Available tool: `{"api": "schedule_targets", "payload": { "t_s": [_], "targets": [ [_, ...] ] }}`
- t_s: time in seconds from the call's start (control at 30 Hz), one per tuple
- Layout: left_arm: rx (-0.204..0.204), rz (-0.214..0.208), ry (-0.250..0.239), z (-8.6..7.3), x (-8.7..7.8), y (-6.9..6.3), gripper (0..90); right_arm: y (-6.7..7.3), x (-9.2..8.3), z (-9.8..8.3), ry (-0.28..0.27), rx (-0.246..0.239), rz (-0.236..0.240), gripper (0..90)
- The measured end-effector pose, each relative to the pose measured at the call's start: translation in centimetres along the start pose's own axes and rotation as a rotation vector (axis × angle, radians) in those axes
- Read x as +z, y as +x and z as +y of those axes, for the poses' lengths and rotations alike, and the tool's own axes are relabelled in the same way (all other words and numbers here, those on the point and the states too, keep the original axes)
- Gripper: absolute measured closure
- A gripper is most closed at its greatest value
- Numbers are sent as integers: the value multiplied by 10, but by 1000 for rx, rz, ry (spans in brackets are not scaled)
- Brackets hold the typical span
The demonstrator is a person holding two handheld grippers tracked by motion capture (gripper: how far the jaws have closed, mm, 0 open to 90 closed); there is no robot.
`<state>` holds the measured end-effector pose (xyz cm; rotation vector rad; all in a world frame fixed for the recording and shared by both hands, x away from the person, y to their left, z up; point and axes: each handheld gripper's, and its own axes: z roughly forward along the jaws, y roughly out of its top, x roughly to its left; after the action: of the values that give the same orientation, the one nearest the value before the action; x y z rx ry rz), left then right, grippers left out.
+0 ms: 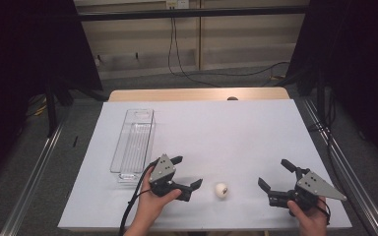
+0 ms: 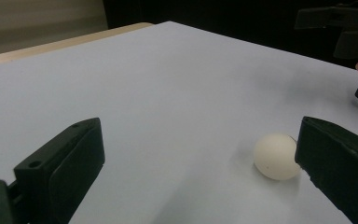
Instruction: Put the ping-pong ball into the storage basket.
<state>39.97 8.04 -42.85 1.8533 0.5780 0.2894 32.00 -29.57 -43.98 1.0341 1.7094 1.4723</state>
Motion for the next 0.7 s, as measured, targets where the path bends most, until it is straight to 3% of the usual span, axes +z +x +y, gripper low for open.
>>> {"api": "schedule_targets", "payload": {
  "t_s": [0.33, 0.7],
  "targets": [
    [16, -18, 3, 1, 4, -1, 17, 0, 0, 0, 1, -1, -1, 10],
    [5, -22, 24, 2, 7, -4, 17, 0, 0, 0, 1, -2, 2, 9]
  ]
}}
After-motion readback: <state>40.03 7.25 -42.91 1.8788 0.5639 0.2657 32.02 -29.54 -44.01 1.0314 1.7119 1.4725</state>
